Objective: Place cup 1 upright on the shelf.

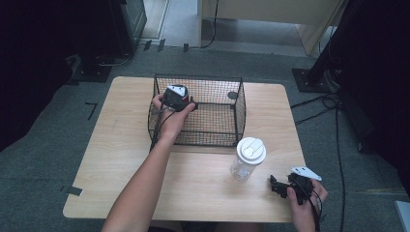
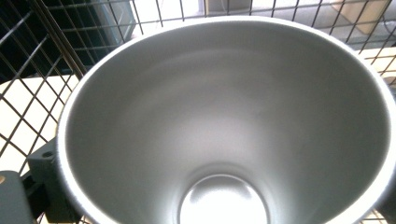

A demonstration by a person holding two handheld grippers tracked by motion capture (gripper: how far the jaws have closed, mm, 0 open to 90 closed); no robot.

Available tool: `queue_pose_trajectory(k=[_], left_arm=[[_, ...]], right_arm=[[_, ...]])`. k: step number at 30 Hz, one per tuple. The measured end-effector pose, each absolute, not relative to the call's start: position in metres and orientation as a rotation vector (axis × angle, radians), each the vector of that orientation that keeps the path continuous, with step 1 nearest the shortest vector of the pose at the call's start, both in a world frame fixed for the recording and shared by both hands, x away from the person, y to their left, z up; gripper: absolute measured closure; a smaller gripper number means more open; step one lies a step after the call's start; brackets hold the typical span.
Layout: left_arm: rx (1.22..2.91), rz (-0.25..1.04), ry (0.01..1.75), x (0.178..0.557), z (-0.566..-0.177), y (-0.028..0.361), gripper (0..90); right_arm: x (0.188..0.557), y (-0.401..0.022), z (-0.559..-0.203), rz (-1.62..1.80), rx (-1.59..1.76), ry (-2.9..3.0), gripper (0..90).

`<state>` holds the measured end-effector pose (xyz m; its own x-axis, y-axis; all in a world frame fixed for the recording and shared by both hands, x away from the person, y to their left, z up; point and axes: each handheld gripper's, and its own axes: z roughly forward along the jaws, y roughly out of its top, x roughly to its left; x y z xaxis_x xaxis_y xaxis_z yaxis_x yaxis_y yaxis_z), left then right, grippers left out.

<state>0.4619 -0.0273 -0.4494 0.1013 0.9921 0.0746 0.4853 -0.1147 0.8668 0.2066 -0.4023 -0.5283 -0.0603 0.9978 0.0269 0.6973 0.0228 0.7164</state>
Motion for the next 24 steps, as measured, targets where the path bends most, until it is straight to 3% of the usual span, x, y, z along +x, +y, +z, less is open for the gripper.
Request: queue_pose_trajectory(k=[16,24], left_arm=[[1.591,0.929,1.431,0.450,-0.426,-0.024,0.0],[1.502,0.866,1.417,0.447,-0.414,-0.022,0.0]], right_arm=[[0.207,-0.402,-0.528,0.795,1.718,1.819,0.0],[0.207,-0.402,-0.528,0.795,1.718,1.819,0.0]])
